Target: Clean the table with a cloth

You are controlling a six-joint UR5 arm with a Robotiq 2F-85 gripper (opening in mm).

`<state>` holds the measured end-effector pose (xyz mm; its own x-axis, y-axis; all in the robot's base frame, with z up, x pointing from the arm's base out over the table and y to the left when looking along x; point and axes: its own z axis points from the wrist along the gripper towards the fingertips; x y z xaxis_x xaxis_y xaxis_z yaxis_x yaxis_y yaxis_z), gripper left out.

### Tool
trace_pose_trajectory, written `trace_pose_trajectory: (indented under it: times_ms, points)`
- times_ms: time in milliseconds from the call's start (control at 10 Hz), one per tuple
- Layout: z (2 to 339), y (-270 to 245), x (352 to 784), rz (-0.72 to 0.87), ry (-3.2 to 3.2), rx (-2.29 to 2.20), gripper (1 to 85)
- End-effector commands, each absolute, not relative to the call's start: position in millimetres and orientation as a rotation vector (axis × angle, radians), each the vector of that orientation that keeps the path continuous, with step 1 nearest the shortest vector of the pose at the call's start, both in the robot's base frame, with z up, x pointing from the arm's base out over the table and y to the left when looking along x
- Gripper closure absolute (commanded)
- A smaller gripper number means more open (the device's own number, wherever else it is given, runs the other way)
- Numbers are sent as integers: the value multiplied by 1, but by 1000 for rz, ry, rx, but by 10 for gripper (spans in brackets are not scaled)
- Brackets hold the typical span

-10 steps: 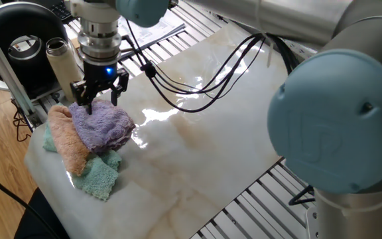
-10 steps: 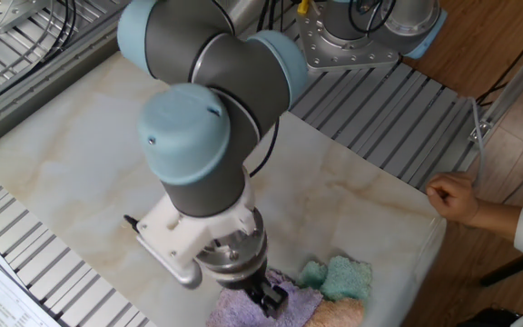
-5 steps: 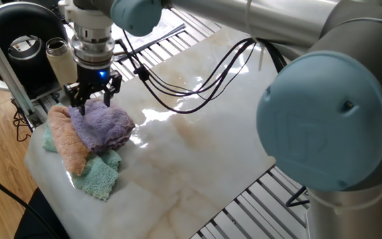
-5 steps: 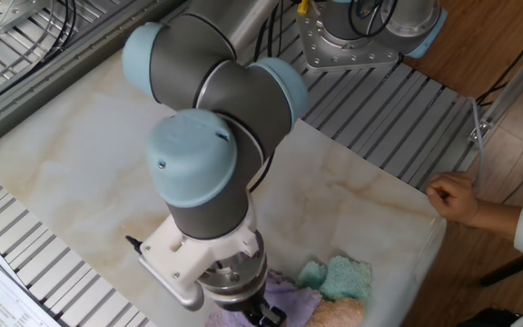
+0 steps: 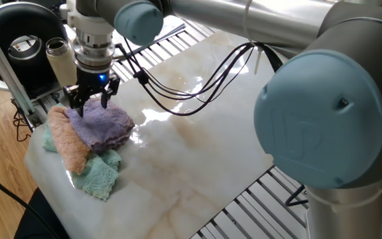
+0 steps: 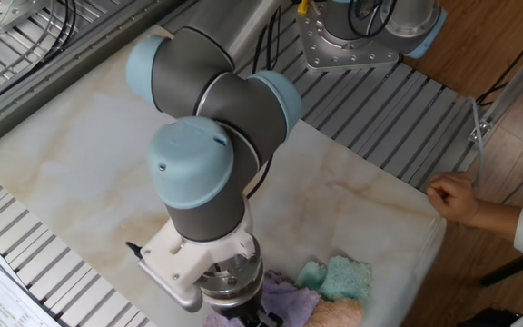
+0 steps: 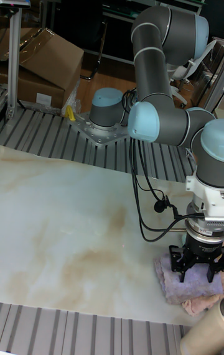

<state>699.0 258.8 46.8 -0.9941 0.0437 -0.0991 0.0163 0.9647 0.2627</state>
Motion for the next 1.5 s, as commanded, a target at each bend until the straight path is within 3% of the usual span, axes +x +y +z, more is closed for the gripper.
trace_pose_trajectory:
  times_ms: [0,300,1400]
  points:
    - [45,261,700,439,3002,42,363]
    - [46,265,701,476,3000,51,843]
    - [70,197,655,352,3087,-121,843]
